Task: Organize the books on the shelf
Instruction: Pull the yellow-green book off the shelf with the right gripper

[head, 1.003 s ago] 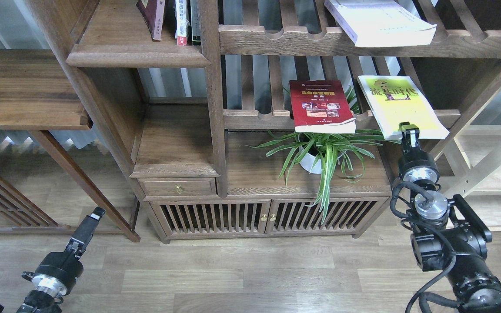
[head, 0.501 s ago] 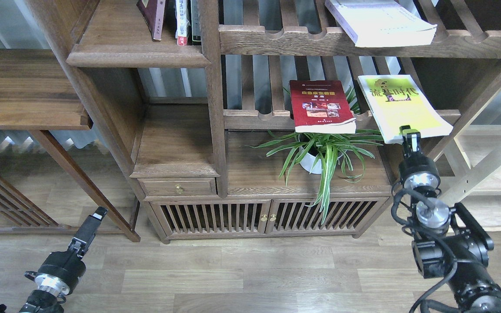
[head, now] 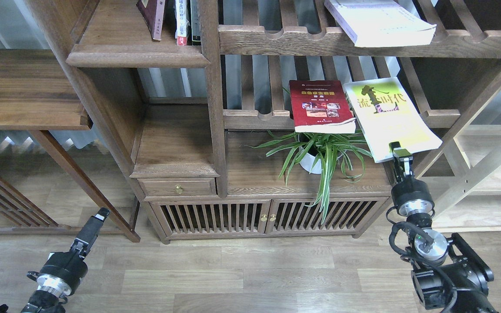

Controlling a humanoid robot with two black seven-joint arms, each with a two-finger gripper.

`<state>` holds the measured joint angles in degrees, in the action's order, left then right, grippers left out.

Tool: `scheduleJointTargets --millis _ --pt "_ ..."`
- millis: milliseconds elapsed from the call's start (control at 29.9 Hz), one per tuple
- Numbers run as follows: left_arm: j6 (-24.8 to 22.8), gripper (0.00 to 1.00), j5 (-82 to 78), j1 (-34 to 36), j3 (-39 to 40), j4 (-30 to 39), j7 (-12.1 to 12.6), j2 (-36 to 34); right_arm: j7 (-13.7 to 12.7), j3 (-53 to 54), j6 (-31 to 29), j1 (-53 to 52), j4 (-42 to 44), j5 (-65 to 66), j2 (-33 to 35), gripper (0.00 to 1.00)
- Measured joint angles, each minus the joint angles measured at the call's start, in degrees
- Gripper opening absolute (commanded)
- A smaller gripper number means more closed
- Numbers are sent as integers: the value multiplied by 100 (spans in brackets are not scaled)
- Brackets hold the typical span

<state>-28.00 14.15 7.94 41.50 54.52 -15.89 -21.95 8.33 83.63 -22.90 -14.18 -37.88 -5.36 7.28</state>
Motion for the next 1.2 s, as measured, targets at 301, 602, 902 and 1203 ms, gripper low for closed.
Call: scheduleJointTargets --millis 301,602,902,1203 --pt "0 99 0 -39 -26 -5 5 -3 45 1 -153 368 -2 -23 -12 5" --pt "0 99 -8 -53 -45 -5 10 -3 49 12 -391 774 -1 -65 -166 5" --pt "0 99 -9 -64 -54 -3 10 -3 79 56 -505 1026 -11 -228 -226 5" --pt "0 99 -45 -110 -69 -1 29 1 94 72 -507 1519 -7 -459 -242 5"
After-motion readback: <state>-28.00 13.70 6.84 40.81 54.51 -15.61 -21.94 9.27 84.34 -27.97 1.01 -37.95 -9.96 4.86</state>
